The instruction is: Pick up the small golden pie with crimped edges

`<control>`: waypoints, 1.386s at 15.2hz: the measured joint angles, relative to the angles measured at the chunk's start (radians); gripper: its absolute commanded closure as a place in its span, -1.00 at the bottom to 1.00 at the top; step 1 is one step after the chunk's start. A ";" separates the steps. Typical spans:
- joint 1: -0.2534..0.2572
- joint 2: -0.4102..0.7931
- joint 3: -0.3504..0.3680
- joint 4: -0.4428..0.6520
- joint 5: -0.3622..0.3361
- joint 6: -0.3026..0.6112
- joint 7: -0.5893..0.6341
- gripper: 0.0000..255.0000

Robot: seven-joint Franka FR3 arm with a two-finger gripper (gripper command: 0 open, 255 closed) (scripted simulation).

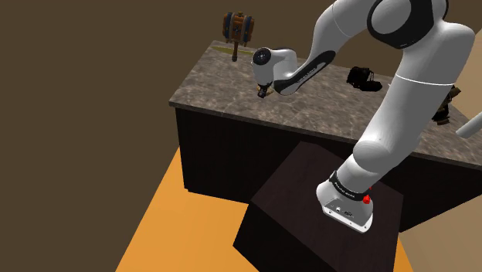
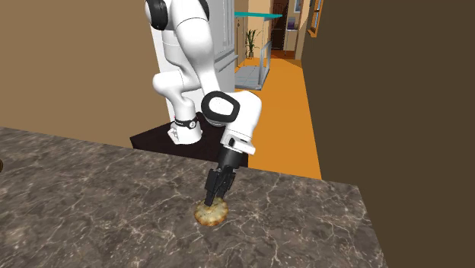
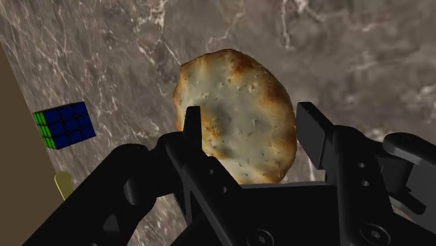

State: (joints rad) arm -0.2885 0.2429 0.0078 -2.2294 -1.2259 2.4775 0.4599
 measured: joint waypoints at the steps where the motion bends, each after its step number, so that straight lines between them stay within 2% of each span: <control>1: 0.000 0.000 0.000 0.000 0.000 0.001 -0.001 1.00; 7: 0.000 -0.003 0.001 -0.001 0.004 -0.001 -0.004 1.00; 21: -0.008 -0.140 0.023 -0.013 0.156 -0.066 -0.188 1.00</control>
State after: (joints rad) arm -0.2962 0.1025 0.0313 -2.2420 -1.0698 2.4111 0.2722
